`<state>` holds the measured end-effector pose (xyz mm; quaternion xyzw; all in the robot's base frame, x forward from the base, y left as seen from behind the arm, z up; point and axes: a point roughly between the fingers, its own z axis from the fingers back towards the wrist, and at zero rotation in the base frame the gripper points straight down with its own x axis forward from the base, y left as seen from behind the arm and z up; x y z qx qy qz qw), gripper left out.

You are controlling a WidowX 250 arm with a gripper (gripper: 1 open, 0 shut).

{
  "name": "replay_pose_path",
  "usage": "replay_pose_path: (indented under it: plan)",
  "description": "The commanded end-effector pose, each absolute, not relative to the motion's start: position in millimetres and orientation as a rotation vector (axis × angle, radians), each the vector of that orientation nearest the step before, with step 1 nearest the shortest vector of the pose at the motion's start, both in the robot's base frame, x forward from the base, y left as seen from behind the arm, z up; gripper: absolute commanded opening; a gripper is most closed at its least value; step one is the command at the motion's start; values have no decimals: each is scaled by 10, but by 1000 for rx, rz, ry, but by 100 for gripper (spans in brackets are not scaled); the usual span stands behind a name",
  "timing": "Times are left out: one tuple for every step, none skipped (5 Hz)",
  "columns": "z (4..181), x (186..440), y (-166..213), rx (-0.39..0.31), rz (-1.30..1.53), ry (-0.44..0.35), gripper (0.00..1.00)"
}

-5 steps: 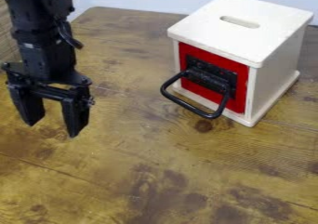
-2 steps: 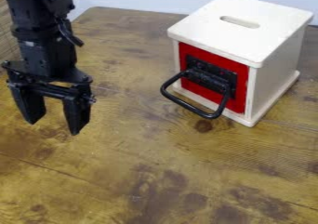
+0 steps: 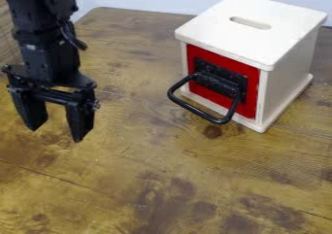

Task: Close the drawer

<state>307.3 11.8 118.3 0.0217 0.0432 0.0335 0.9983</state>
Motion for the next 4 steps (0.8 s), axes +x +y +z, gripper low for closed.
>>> replay_pose_path:
  plan:
    - [1366,3069,119,51,59,23,100]
    - [1381,3078,123,51,59,20,100]
    - [1403,3092,123,52,54,14,100]
    - [1431,3105,121,53,50,7,100]
